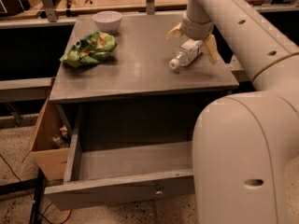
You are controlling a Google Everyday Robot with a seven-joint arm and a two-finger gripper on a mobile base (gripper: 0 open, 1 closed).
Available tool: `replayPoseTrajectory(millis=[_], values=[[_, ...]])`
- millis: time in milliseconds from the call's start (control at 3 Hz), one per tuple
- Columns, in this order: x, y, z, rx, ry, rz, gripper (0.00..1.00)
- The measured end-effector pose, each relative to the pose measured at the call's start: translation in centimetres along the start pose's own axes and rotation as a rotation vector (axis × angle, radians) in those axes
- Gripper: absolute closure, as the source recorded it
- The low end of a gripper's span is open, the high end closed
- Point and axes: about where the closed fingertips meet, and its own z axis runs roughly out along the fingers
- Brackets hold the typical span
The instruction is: Place blue plastic bottle into top drawer
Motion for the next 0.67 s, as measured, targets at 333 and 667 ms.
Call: replayPoseTrajectory(millis=[333, 667], values=[[0.8, -1.3, 3.8, -0.026, -0.02, -0.071, 0.26], [1.6, -1.5, 5.0, -0.04, -0.012, -0.089, 0.49]])
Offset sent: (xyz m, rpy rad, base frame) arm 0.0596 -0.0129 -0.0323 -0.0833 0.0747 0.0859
